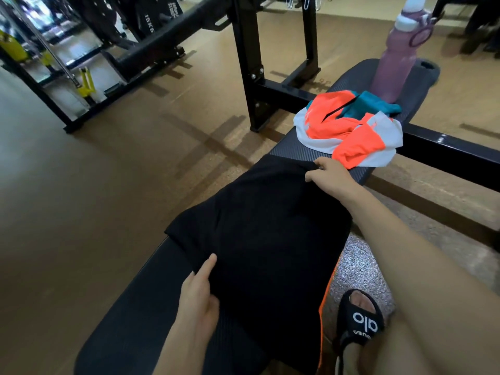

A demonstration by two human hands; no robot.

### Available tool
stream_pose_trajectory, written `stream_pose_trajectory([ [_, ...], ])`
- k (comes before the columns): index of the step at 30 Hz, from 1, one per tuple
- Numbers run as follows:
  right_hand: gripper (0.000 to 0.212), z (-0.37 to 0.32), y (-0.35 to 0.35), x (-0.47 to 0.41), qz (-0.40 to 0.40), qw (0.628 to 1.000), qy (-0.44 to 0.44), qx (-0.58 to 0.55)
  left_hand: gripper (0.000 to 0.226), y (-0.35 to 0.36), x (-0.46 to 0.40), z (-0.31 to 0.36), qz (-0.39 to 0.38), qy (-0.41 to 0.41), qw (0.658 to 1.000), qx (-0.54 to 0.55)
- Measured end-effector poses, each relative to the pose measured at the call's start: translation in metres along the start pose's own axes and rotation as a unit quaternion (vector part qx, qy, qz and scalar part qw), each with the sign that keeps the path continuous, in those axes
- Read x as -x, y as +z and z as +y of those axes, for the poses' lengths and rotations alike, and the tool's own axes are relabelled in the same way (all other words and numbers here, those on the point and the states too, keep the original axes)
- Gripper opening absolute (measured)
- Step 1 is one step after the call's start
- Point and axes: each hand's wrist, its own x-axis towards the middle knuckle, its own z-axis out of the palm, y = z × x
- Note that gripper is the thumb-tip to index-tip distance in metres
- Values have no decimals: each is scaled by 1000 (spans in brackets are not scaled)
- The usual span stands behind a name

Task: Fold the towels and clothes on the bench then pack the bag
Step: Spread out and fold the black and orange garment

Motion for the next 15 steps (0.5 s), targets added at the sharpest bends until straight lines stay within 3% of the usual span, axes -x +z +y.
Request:
stream_pose_trajectory([
  [3,18,-5,-4,11,2,999,5,-34,77,-6,8,12,1,24,1000,1],
  [5,26,-10,-7,17,24,998,8,-50,62,-9,12,23,-7,46,999,-18],
  [6,26,-15,-8,21,31,998,8,-54,44,-11,16,29,-16,62,997,-30],
  [8,15,-25,-11,25,25,998,10,-60,22,-13,20,42,-20,83,995,-57],
  [10,4,-45,-13,28,0,999,5,-46,26,-15,24,58,-16,103,992,-68],
  [15,6,-113,-15,27,-20,995,-29,-93,17,-20,37,116,-12,191,980,-51],
])
